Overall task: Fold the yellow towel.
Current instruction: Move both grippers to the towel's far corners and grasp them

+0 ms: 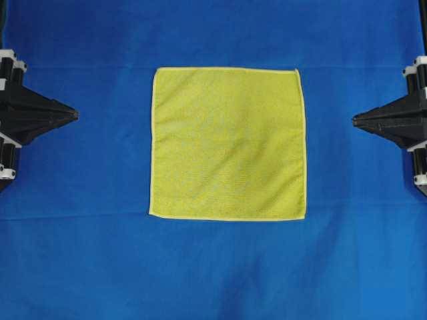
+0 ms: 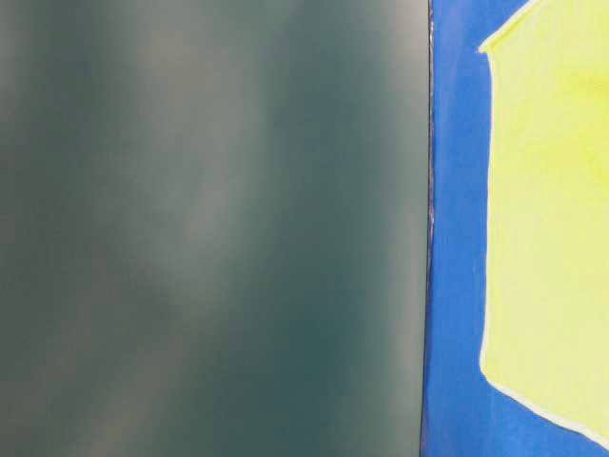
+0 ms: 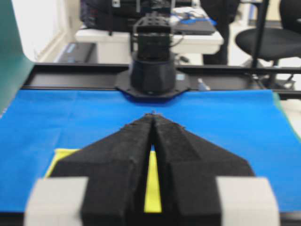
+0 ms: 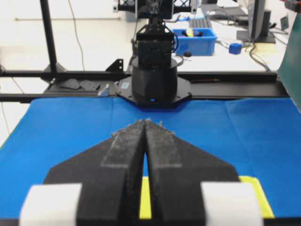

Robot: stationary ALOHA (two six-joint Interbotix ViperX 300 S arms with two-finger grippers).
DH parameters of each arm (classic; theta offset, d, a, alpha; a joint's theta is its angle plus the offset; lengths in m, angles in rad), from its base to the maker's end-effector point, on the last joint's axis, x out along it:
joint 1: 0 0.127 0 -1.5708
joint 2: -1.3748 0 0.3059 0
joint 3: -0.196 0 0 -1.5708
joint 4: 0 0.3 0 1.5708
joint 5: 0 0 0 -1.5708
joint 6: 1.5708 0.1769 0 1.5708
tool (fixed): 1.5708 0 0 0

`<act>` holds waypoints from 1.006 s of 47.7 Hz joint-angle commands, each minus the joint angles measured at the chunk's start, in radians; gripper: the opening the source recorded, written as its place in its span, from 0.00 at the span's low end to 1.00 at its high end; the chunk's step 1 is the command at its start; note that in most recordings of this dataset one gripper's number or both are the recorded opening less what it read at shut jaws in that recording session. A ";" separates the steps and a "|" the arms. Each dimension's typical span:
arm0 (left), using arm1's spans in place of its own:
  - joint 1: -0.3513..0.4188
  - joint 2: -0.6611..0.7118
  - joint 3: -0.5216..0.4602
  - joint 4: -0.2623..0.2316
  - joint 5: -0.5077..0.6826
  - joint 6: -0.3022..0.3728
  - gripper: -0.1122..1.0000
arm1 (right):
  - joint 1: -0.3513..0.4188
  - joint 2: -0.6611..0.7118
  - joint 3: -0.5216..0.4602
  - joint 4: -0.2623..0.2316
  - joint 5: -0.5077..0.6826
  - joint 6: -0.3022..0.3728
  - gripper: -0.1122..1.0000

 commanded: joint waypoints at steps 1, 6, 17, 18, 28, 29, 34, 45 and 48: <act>0.012 0.021 -0.021 -0.017 0.015 0.011 0.10 | -0.021 0.009 -0.029 0.009 0.002 0.006 0.10; 0.037 0.038 -0.026 -0.017 0.023 0.011 0.10 | -0.074 0.029 -0.057 0.028 0.097 0.023 0.10; 0.155 0.141 -0.029 -0.020 0.025 -0.006 0.10 | -0.252 0.120 -0.100 0.031 0.279 0.058 0.10; 0.166 0.156 -0.029 -0.020 0.025 -0.008 0.10 | -0.267 0.130 -0.100 0.031 0.284 0.060 0.10; 0.264 0.345 -0.067 -0.020 0.018 -0.009 0.11 | -0.420 0.284 -0.106 0.029 0.293 0.060 0.11; 0.275 0.367 -0.072 -0.021 0.018 -0.011 0.11 | -0.433 0.302 -0.107 0.029 0.293 0.060 0.11; 0.331 0.485 -0.104 -0.023 0.018 -0.018 0.24 | -0.497 0.419 -0.129 0.025 0.290 0.058 0.14; 0.431 0.770 -0.173 -0.025 -0.041 -0.051 0.82 | -0.568 0.658 -0.183 0.005 0.249 0.058 0.68; 0.443 0.836 -0.195 -0.025 -0.064 -0.052 0.88 | -0.578 0.710 -0.190 0.003 0.224 0.058 0.67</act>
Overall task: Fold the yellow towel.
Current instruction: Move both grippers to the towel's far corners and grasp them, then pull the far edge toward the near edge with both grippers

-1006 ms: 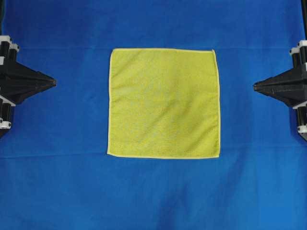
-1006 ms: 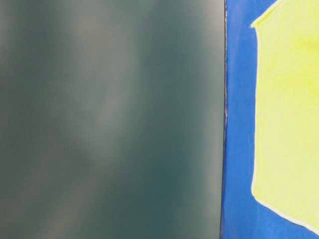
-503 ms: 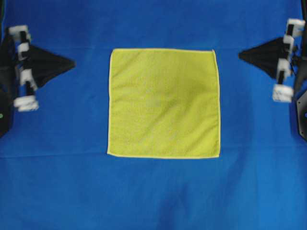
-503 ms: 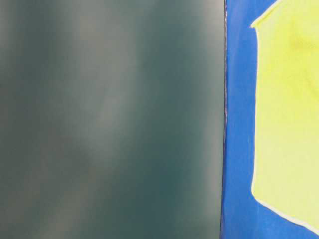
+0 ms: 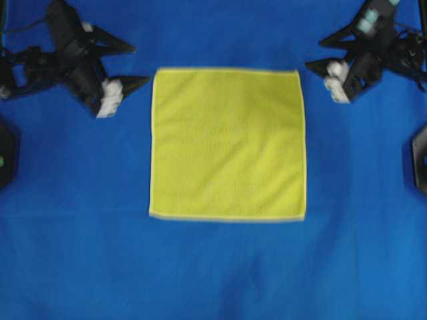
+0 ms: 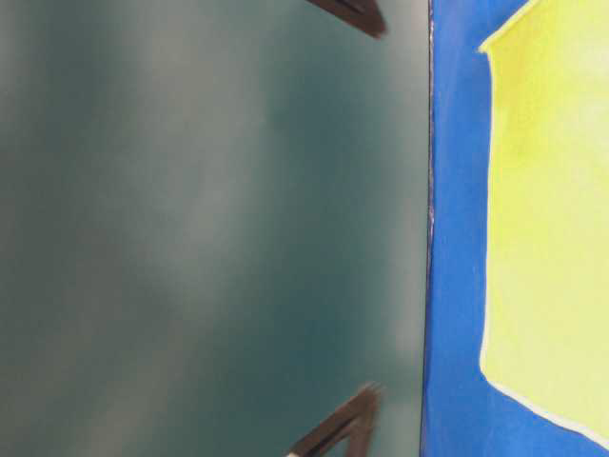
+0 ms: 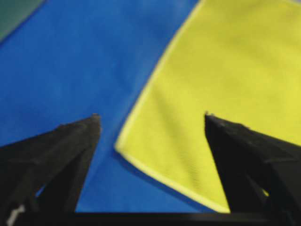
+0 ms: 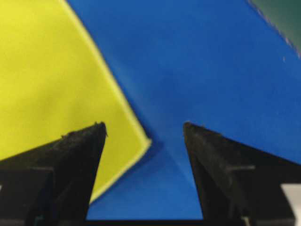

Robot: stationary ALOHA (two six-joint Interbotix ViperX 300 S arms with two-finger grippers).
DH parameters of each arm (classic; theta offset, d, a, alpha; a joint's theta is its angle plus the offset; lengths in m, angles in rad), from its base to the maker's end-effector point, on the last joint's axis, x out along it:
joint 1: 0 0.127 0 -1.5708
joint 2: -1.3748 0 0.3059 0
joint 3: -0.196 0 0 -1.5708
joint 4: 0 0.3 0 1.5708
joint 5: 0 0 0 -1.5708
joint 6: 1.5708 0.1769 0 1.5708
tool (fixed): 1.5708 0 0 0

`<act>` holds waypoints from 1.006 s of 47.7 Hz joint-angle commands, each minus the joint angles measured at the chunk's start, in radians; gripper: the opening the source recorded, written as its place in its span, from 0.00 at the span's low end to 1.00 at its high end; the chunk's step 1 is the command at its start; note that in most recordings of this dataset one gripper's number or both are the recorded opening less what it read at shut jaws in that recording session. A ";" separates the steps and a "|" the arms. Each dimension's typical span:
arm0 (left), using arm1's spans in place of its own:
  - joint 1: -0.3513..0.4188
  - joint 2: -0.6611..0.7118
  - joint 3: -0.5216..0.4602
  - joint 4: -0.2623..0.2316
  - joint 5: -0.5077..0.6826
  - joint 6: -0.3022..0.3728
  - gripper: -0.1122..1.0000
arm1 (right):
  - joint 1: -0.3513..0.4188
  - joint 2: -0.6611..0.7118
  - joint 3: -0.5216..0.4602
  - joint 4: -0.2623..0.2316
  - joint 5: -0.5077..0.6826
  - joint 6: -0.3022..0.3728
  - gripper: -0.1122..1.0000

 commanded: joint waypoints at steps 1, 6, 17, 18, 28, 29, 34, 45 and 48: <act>0.018 0.084 -0.044 -0.002 -0.040 -0.002 0.88 | -0.011 0.066 -0.029 -0.005 -0.041 0.000 0.66; 0.037 0.186 -0.081 -0.002 -0.072 -0.003 0.86 | -0.020 0.149 -0.040 -0.006 -0.095 0.000 0.65; 0.071 0.330 -0.133 -0.002 -0.100 -0.003 0.85 | -0.023 0.291 -0.054 0.000 -0.160 0.000 0.65; 0.072 0.337 -0.137 -0.002 -0.103 -0.003 0.84 | -0.023 0.299 -0.055 0.000 -0.161 0.000 0.65; 0.075 0.379 -0.150 -0.002 -0.112 -0.003 0.81 | -0.023 0.327 -0.061 0.000 -0.164 0.000 0.64; 0.075 0.379 -0.150 -0.002 -0.110 -0.003 0.80 | -0.023 0.328 -0.061 0.000 -0.163 0.000 0.64; 0.071 0.380 -0.147 -0.002 -0.101 -0.003 0.72 | -0.018 0.328 -0.060 0.002 -0.160 0.005 0.63; 0.026 0.385 -0.155 0.000 -0.044 0.014 0.31 | 0.032 0.330 -0.063 -0.002 -0.144 0.005 0.28; 0.017 0.385 -0.152 -0.002 -0.044 0.017 0.20 | 0.037 0.330 -0.063 -0.002 -0.144 0.005 0.13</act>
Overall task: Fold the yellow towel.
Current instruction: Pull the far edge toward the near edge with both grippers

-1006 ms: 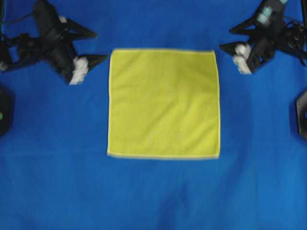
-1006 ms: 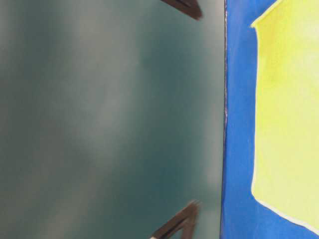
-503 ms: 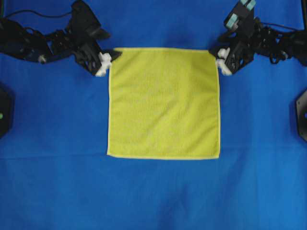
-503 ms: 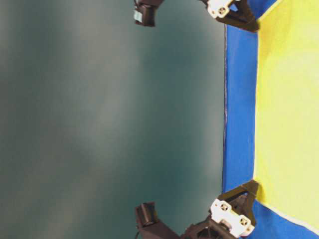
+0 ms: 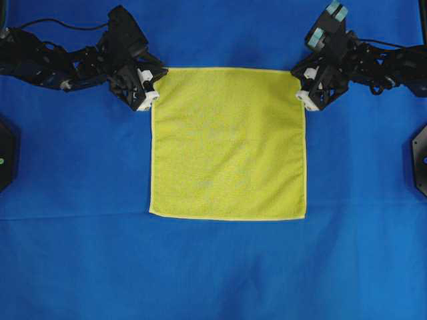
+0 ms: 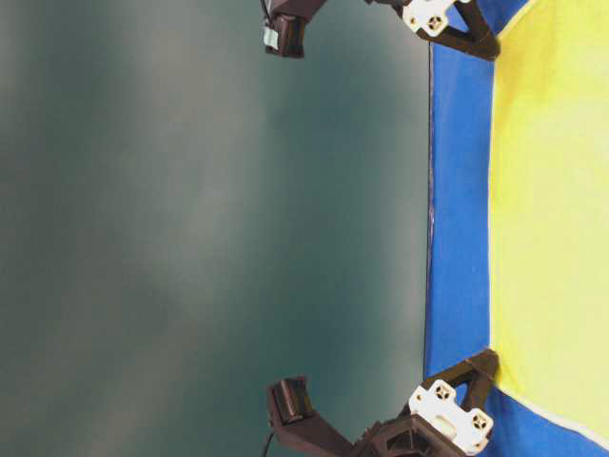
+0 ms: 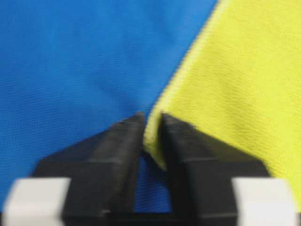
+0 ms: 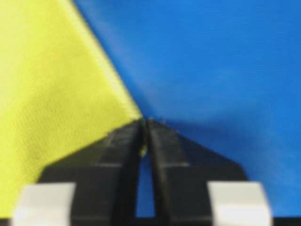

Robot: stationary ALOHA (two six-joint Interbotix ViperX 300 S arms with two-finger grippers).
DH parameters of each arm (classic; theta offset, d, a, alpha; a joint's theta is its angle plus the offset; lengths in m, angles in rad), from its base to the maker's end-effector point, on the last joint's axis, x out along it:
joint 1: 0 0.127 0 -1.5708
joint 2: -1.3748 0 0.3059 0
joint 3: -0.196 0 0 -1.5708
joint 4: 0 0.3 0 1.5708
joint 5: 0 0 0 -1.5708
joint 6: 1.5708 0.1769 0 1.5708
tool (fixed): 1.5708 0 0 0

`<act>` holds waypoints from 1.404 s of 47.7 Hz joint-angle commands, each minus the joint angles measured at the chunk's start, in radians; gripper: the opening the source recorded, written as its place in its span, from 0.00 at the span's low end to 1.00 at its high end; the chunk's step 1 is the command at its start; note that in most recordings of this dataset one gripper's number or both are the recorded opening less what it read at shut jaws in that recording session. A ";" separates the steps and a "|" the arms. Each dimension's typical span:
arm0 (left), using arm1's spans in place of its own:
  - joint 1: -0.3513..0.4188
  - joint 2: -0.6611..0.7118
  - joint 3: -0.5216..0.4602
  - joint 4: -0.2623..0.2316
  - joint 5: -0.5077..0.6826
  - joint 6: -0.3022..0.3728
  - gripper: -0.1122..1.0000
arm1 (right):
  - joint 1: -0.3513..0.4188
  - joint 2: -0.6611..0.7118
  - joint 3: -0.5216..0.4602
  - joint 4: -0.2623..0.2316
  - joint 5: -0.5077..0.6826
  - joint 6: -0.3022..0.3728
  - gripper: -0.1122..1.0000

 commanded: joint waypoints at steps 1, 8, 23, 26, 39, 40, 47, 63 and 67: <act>-0.020 -0.008 -0.003 -0.002 0.008 0.003 0.17 | 0.008 -0.008 -0.011 0.000 0.000 0.002 0.11; -0.025 -0.012 0.006 0.000 0.009 0.006 0.13 | 0.006 -0.011 -0.017 0.002 0.002 0.002 0.11; -0.008 -0.117 -0.005 0.000 0.067 0.074 0.13 | -0.026 -0.129 -0.021 -0.002 0.075 -0.005 0.11; -0.008 -0.150 -0.005 0.000 0.081 0.084 0.13 | -0.026 -0.156 -0.021 -0.002 0.094 -0.005 0.11; -0.011 -0.219 0.020 0.000 0.091 0.086 0.13 | -0.025 -0.213 -0.012 0.000 0.104 0.002 0.11; -0.012 -0.221 0.021 0.000 0.092 0.086 0.13 | -0.023 -0.213 -0.012 0.002 0.104 0.002 0.11; -0.038 -0.239 0.026 -0.002 0.117 0.086 0.13 | -0.002 -0.222 -0.003 0.002 0.104 0.003 0.11; -0.224 -0.291 0.067 -0.002 0.167 0.081 0.13 | 0.192 -0.325 0.064 0.003 0.192 0.005 0.11; -0.296 -0.295 0.077 -0.002 0.176 0.071 0.13 | 0.262 -0.345 0.078 0.009 0.215 0.008 0.11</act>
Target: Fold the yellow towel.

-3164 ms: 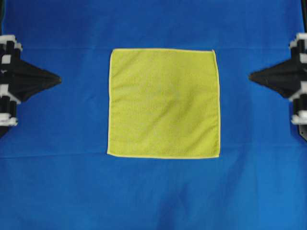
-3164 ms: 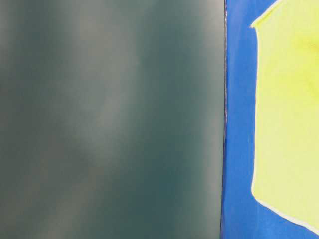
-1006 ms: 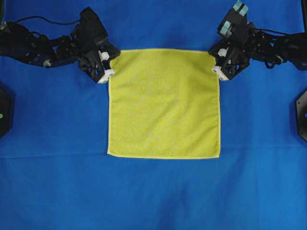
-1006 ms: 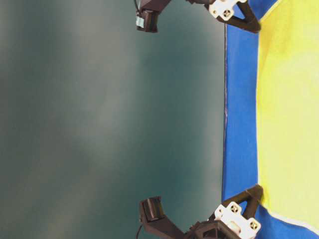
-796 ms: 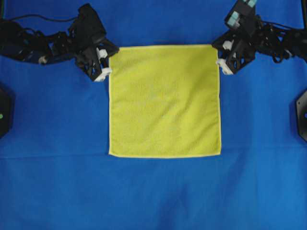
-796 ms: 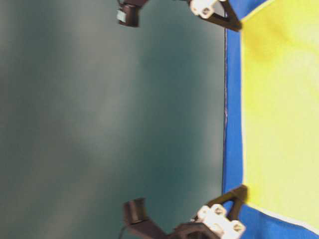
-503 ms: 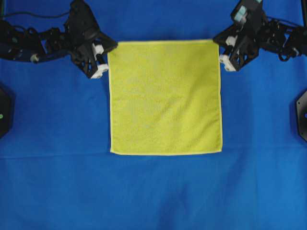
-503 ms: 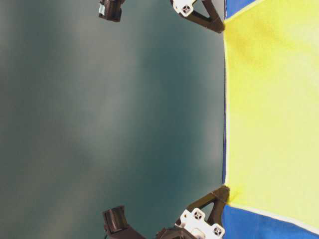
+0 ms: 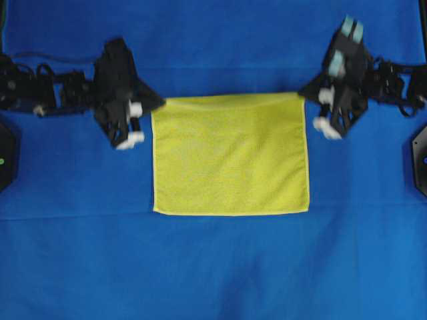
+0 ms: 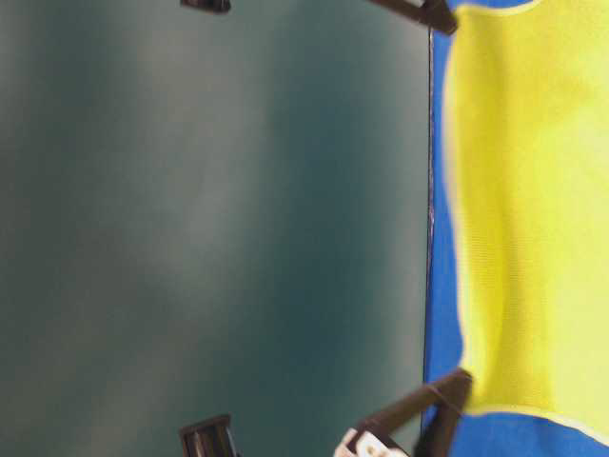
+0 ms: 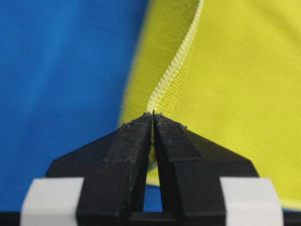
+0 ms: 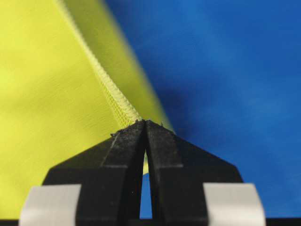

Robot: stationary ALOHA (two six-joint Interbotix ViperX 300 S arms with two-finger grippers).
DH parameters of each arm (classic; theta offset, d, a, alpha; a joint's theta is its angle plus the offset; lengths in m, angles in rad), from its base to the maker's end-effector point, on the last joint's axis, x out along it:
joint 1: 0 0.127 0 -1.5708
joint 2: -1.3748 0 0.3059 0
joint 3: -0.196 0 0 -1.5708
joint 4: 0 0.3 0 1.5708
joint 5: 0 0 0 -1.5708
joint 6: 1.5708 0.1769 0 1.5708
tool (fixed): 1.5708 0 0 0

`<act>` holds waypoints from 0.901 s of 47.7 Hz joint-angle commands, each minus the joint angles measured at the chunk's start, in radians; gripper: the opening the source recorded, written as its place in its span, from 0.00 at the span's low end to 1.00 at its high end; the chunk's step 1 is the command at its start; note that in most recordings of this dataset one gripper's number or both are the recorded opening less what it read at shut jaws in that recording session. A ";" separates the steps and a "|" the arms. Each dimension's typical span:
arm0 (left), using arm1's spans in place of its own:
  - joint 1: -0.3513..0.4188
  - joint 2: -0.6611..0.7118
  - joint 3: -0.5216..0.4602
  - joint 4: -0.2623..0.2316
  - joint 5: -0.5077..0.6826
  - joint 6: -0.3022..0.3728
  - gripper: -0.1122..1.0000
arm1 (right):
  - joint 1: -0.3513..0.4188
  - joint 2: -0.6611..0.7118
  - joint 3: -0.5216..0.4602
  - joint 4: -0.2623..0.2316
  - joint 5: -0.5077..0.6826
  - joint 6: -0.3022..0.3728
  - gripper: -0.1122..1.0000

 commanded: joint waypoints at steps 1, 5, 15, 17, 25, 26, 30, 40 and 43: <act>-0.074 -0.021 0.000 0.002 0.003 -0.006 0.13 | 0.071 -0.031 0.002 0.012 0.015 0.006 0.11; -0.138 -0.017 -0.003 0.003 0.006 -0.008 0.13 | 0.146 -0.032 0.009 0.037 0.021 0.032 0.11; -0.301 -0.002 -0.029 0.003 0.017 -0.026 0.13 | 0.308 -0.032 0.012 0.057 0.038 0.144 0.11; -0.327 -0.002 -0.032 0.002 0.026 -0.035 0.13 | 0.347 -0.031 0.011 0.058 0.044 0.175 0.11; -0.413 -0.002 -0.037 0.002 0.058 -0.089 0.13 | 0.448 -0.031 0.006 0.057 0.055 0.279 0.11; -0.420 -0.002 -0.037 0.002 0.058 -0.097 0.13 | 0.460 -0.031 0.006 0.057 0.055 0.290 0.11; -0.448 0.002 -0.040 0.002 0.057 -0.124 0.13 | 0.505 -0.028 0.005 0.057 0.055 0.330 0.11; -0.466 0.020 -0.066 0.002 0.060 -0.143 0.13 | 0.532 -0.011 -0.005 0.057 0.055 0.356 0.11; -0.466 0.025 -0.074 0.002 0.060 -0.143 0.13 | 0.531 -0.005 -0.008 0.057 0.055 0.354 0.11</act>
